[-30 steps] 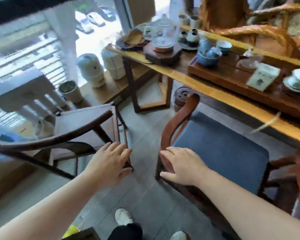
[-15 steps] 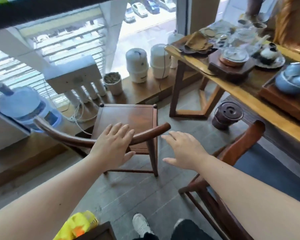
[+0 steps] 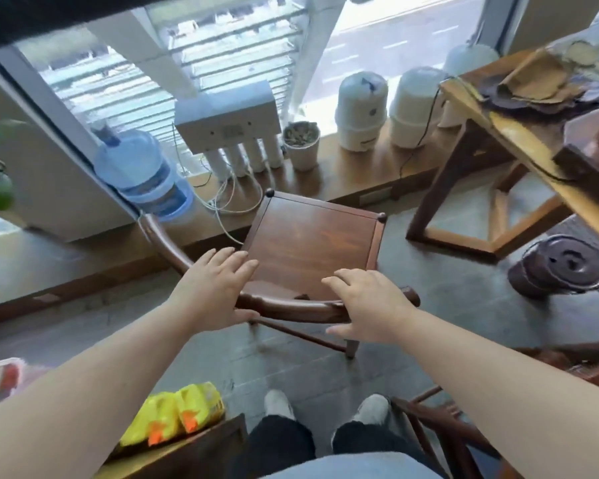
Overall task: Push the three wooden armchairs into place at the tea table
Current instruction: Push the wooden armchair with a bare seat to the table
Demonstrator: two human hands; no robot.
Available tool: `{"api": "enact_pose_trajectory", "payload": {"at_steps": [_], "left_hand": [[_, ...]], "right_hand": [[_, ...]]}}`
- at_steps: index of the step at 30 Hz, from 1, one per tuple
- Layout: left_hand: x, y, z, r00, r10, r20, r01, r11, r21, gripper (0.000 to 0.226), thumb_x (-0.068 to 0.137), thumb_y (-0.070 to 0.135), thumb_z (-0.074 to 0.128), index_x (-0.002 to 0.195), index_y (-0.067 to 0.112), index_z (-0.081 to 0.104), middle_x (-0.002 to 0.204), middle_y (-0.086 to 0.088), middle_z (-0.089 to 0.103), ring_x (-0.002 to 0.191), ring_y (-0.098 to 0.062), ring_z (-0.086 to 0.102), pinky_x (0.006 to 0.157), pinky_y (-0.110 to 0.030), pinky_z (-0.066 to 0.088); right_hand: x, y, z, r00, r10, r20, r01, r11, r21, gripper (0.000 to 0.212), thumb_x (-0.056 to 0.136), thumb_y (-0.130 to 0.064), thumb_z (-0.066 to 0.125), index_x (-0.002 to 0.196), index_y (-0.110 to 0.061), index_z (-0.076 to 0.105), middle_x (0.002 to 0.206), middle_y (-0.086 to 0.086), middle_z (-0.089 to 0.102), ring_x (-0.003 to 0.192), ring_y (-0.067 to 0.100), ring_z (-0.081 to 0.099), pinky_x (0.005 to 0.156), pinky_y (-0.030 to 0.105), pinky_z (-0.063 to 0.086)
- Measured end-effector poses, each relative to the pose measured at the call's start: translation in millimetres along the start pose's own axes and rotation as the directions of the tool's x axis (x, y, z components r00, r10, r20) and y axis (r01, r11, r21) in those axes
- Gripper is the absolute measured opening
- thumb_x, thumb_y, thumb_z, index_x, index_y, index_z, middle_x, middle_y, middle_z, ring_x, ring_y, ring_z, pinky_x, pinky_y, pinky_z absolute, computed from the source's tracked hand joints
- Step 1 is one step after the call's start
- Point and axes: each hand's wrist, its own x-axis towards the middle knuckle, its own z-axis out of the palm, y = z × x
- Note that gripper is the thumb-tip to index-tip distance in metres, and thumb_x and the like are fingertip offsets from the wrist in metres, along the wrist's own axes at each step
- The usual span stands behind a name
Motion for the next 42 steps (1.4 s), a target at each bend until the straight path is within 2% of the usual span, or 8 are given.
{"api": "enact_pose_trajectory", "payload": {"at_steps": [5,9,13,17,20,27,38,42], "left_hand": [[10,-21,22,0.992,0.115,-0.058,-0.117,0.993,-0.031,0.095,0.059,0.079,0.058,0.129,0.016,0.047,0.13,-0.008,0.055,0.123,-0.031,0.044,0.102,-0.049,0.037],[26,-40,38,0.975,0.208,0.08,-0.203,0.977,-0.059,0.089,0.06,0.071,0.058,0.131,0.02,0.042,0.133,-0.004,0.051,0.124,-0.027,0.042,0.102,-0.044,0.037],[35,-45,50,0.957,0.257,0.132,-0.244,0.963,-0.112,0.028,0.064,0.037,0.055,0.086,0.026,0.041,0.087,0.006,0.06,0.08,-0.025,0.061,0.058,-0.034,0.044],[41,-51,56,0.927,0.369,0.068,-0.363,0.928,-0.083,0.021,0.061,0.033,0.05,0.078,0.024,0.041,0.07,0.005,0.055,0.058,-0.025,0.057,0.046,-0.029,0.026],[40,-53,55,0.91,0.413,0.025,-0.411,0.91,-0.047,0.023,0.063,0.034,0.049,0.082,0.023,0.044,0.07,0.005,0.056,0.056,-0.024,0.056,0.044,-0.028,0.019],[45,-63,52,0.869,0.494,0.031,-0.494,0.87,-0.011,0.022,0.063,0.033,0.05,0.083,0.025,0.044,0.072,0.005,0.06,0.059,-0.024,0.06,0.047,-0.029,0.028],[93,-12,41,0.745,0.663,0.07,-0.666,0.746,0.024,0.019,0.069,0.027,0.05,0.082,0.023,0.036,0.074,0.0,0.059,0.062,-0.03,0.06,0.051,-0.035,0.043],[108,14,30,0.692,0.719,0.066,-0.722,0.687,0.083,0.021,0.069,0.029,0.052,0.084,0.021,0.04,0.075,0.001,0.056,0.056,-0.029,0.058,0.045,-0.033,0.032]], "right_hand": [[24,-15,7,0.999,0.002,0.046,-0.003,1.0,0.03,0.084,0.069,-0.07,0.062,0.136,-0.024,0.04,0.129,0.001,0.052,0.117,0.025,0.049,0.096,0.044,0.042],[46,-30,9,0.988,0.056,0.147,-0.063,0.997,0.045,0.077,0.068,-0.065,0.064,0.13,-0.026,0.044,0.124,0.0,0.053,0.112,0.025,0.051,0.089,0.042,0.046],[65,-38,4,0.886,0.097,0.453,-0.143,0.987,0.068,0.036,0.068,-0.05,0.061,0.094,-0.026,0.056,0.09,-0.002,0.062,0.081,0.024,0.06,0.067,0.035,0.052],[80,-38,-4,0.781,0.146,0.607,-0.26,0.96,0.104,0.026,0.061,-0.04,0.066,0.074,-0.017,0.066,0.061,-0.001,0.066,0.056,0.019,0.063,0.053,0.033,0.056],[77,-44,-6,0.797,0.175,0.578,-0.271,0.959,0.084,0.024,0.062,-0.037,0.069,0.077,-0.019,0.067,0.063,-0.003,0.063,0.058,0.019,0.06,0.051,0.031,0.05],[59,-65,-3,0.807,0.252,0.534,-0.372,0.919,0.128,0.017,0.063,-0.035,0.065,0.073,-0.025,0.056,0.068,-0.005,0.058,0.06,0.017,0.056,0.05,0.027,0.042],[5,-50,13,0.724,0.426,0.542,-0.588,0.792,0.164,0.019,0.062,-0.035,0.064,0.075,-0.022,0.061,0.069,-0.002,0.063,0.065,0.021,0.06,0.056,0.031,0.051],[-16,-32,17,0.713,0.464,0.526,-0.623,0.763,0.172,0.018,0.059,-0.036,0.061,0.072,-0.023,0.059,0.065,-0.004,0.062,0.061,0.018,0.059,0.056,0.031,0.053]]}}
